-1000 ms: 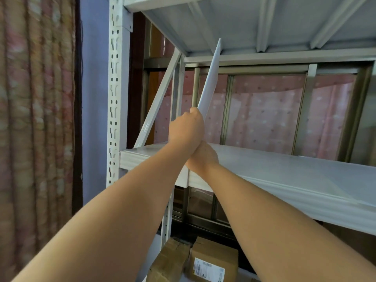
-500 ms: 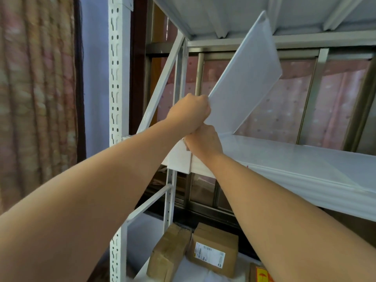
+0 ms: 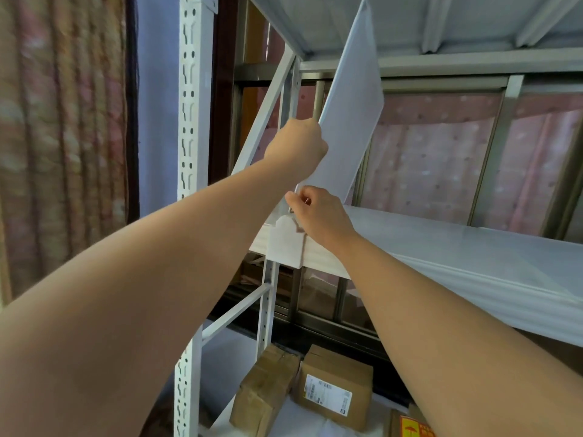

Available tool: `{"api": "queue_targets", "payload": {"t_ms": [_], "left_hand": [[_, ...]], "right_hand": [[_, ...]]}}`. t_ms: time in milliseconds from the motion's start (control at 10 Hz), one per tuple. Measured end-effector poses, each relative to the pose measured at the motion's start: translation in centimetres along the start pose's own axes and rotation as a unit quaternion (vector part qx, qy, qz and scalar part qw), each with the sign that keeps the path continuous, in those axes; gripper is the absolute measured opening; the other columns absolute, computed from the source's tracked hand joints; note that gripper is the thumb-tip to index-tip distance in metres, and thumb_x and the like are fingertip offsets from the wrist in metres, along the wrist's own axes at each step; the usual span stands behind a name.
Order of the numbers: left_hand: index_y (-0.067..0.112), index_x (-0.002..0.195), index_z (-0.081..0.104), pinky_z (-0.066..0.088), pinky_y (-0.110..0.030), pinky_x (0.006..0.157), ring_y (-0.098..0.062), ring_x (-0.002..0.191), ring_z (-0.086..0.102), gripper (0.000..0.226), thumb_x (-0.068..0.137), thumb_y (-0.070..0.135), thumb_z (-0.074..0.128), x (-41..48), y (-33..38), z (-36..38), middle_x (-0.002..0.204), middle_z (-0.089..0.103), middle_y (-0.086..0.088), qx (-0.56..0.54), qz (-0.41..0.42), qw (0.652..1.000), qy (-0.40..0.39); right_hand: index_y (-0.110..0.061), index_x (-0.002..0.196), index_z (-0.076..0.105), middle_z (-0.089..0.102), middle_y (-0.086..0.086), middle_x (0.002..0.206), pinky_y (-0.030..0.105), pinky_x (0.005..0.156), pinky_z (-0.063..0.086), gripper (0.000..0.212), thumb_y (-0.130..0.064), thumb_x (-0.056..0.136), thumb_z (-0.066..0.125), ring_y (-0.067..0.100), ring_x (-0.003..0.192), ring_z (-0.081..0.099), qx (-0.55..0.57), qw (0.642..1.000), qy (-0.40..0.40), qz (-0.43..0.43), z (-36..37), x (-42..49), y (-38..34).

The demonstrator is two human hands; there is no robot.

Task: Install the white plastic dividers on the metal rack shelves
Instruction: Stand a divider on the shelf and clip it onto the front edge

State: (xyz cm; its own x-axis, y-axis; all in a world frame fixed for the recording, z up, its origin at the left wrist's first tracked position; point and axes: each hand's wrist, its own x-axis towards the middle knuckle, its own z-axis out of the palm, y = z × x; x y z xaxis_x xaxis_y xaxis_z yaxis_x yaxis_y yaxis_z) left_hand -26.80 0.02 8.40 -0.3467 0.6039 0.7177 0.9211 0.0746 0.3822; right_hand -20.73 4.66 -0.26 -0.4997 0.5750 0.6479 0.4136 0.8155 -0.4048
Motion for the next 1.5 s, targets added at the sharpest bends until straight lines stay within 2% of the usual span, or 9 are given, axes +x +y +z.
{"api": "queue_targets", "payload": {"t_ms": [200, 400, 600, 800, 1000, 1200, 1300, 1400, 1500], "left_hand": [[0.005, 0.110, 0.059, 0.054, -0.025, 0.073, -0.020, 0.074, 0.060, 0.021, 0.094, 0.017, 0.053, -0.1, -1.1, -0.1, 0.086, 0.056, -0.007, 0.009, -0.002, 1.000, 0.019], [0.008, 0.107, 0.060, 0.053, -0.026, 0.067, -0.019, 0.071, 0.061, 0.019, 0.092, 0.019, 0.054, -0.3, -1.0, 0.1, 0.089, 0.061, -0.008, 0.025, 0.023, 0.999, -0.004], [0.006, 0.109, 0.057, 0.039, -0.019, 0.051, -0.013, 0.057, 0.049, 0.018, 0.093, 0.015, 0.054, -0.1, -0.2, 0.6, 0.068, 0.046, -0.001, 0.037, 0.024, 0.999, -0.030], [0.006, 0.108, 0.058, 0.052, -0.026, 0.070, -0.021, 0.074, 0.059, 0.018, 0.092, 0.015, 0.055, 0.5, -0.7, 0.9, 0.086, 0.056, -0.008, 0.054, 0.005, 0.998, -0.015], [0.006, 0.107, 0.057, 0.048, -0.024, 0.066, -0.019, 0.069, 0.055, 0.018, 0.093, 0.016, 0.054, 0.7, -0.6, 0.6, 0.083, 0.053, -0.007, 0.071, 0.000, 0.997, -0.002], [0.006, 0.113, 0.055, 0.049, -0.025, 0.069, -0.020, 0.074, 0.055, 0.022, 0.093, 0.016, 0.053, 0.2, -1.0, 0.6, 0.087, 0.052, -0.007, 0.065, -0.002, 0.998, 0.002], [0.006, 0.114, 0.055, 0.050, -0.027, 0.071, -0.021, 0.076, 0.055, 0.023, 0.094, 0.015, 0.052, -0.3, -0.9, 0.8, 0.088, 0.052, -0.007, 0.059, -0.007, 0.998, 0.008], [0.004, 0.117, 0.056, 0.054, -0.030, 0.081, -0.025, 0.088, 0.062, 0.024, 0.095, 0.012, 0.051, -0.5, -1.1, 0.6, 0.099, 0.059, -0.011, 0.027, -0.020, 0.999, 0.012], [0.000, 0.114, 0.057, 0.049, -0.035, 0.085, -0.033, 0.102, 0.061, 0.025, 0.095, 0.010, 0.044, -0.9, -1.2, 0.5, 0.111, 0.061, -0.017, 0.058, -0.033, 0.998, -0.014]], "right_hand": [[-0.021, 0.055, 0.034, 0.040, -0.004, 0.056, 0.019, 0.054, 0.028, 0.046, -0.039, 0.098, 0.035, 0.009, 0.057, 0.045, -0.018, 0.999, 0.015, -0.025, -0.3, -0.2, -0.3], [-0.012, 0.077, 0.050, 0.035, -0.006, 0.074, 0.012, 0.060, 0.030, 0.026, -0.027, 0.097, 0.042, 0.010, 0.076, 0.042, -0.018, 0.998, 0.038, -0.043, -0.2, 0.0, 0.3], [-0.008, 0.086, 0.055, 0.044, 0.002, 0.078, 0.017, 0.068, 0.033, 0.021, -0.024, 0.096, 0.045, 0.013, 0.083, 0.042, -0.007, 0.998, 0.041, -0.047, -0.2, 0.3, 0.7], [-0.011, 0.110, 0.052, 0.044, 0.006, 0.101, 0.019, 0.074, 0.036, 0.026, -0.031, 0.095, 0.047, 0.013, 0.081, 0.047, 0.018, 0.998, 0.044, -0.029, 0.0, 0.5, 0.5], [-0.019, 0.089, 0.045, 0.047, 0.003, 0.093, 0.015, 0.068, 0.035, 0.018, -0.036, 0.094, 0.049, 0.013, 0.080, 0.050, 0.014, 0.998, 0.044, -0.038, 0.0, 0.6, 0.5], [-0.018, 0.066, 0.044, 0.039, -0.009, 0.059, 0.010, 0.056, 0.028, 0.031, -0.027, 0.095, 0.048, 0.005, 0.054, 0.042, -0.027, 0.995, 0.037, -0.084, 0.4, 0.6, 0.8], [-0.023, 0.054, 0.037, 0.040, -0.007, 0.052, 0.010, 0.052, 0.031, 0.043, -0.022, 0.096, 0.045, 0.006, 0.047, 0.044, -0.024, 0.996, 0.028, -0.081, 0.3, 0.3, 0.6], [-0.011, 0.058, 0.047, 0.056, 0.008, 0.058, 0.029, 0.060, 0.053, 0.039, -0.021, 0.096, 0.042, 0.018, 0.056, 0.060, 0.004, 0.997, 0.016, -0.074, 0.5, 0.3, 0.3], [-0.015, 0.055, 0.036, 0.046, 0.003, 0.056, 0.022, 0.050, 0.038, 0.041, -0.018, 0.095, 0.039, 0.017, 0.053, 0.050, -0.059, 0.997, 0.001, -0.047, 0.6, 0.6, 0.1]]}}
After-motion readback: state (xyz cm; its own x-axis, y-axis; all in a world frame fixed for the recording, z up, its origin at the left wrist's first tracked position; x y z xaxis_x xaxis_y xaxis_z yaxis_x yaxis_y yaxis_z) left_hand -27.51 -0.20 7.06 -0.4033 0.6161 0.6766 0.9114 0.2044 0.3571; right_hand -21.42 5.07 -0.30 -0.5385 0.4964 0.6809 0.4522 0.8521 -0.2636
